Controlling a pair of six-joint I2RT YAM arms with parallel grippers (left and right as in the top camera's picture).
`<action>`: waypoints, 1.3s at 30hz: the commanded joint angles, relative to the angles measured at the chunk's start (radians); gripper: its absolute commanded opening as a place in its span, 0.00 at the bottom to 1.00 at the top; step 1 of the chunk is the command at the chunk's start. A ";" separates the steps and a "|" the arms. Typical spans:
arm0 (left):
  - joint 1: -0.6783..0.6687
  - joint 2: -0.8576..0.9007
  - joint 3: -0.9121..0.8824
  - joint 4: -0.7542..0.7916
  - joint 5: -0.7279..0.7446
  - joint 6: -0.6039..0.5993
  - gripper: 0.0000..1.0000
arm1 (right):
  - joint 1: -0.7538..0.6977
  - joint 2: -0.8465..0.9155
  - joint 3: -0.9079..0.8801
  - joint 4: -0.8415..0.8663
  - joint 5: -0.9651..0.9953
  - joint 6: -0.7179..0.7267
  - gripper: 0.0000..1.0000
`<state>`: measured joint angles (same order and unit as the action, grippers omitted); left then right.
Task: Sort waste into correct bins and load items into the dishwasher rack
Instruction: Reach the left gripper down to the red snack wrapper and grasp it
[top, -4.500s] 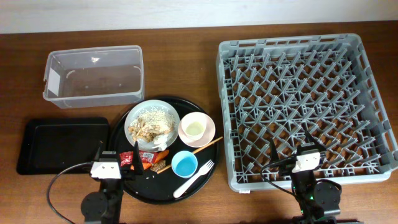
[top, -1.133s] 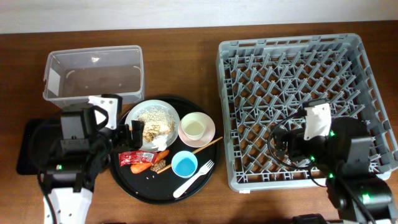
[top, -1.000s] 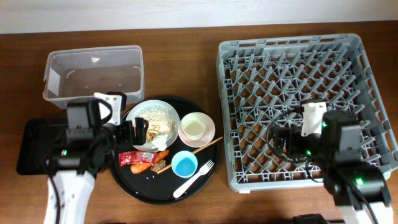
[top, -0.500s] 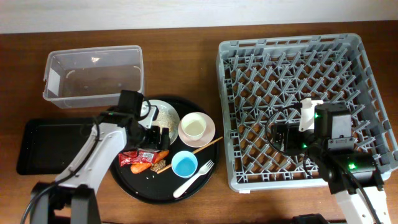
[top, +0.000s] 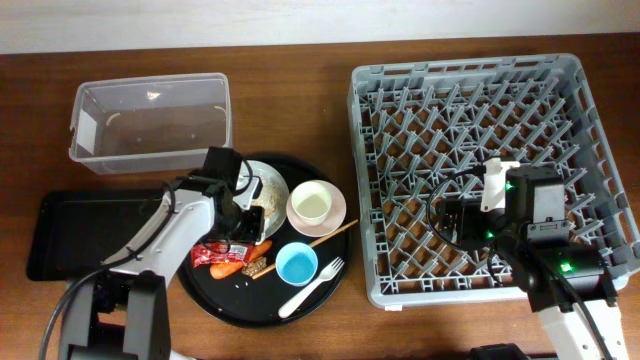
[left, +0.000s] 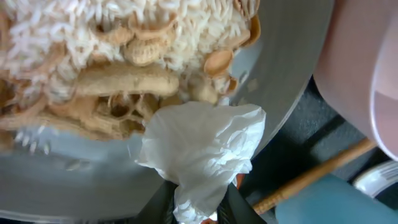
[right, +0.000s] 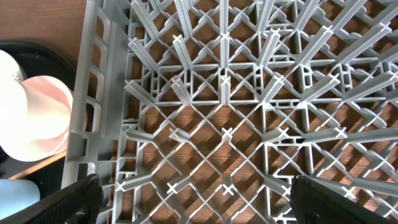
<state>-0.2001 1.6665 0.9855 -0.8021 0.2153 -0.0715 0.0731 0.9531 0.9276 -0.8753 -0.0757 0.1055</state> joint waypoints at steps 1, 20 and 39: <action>0.018 0.004 0.161 -0.078 -0.004 0.010 0.20 | 0.004 -0.002 0.017 -0.001 0.010 0.008 0.99; 0.243 0.103 0.557 0.075 -0.264 0.012 0.55 | 0.005 -0.002 0.017 0.000 0.009 0.008 0.99; 0.190 0.039 0.475 -0.657 0.048 0.004 0.75 | 0.005 -0.002 0.017 -0.002 0.009 0.008 0.99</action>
<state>0.0185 1.7203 1.5192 -1.4220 0.2111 -0.0689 0.0731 0.9531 0.9276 -0.8757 -0.0757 0.1047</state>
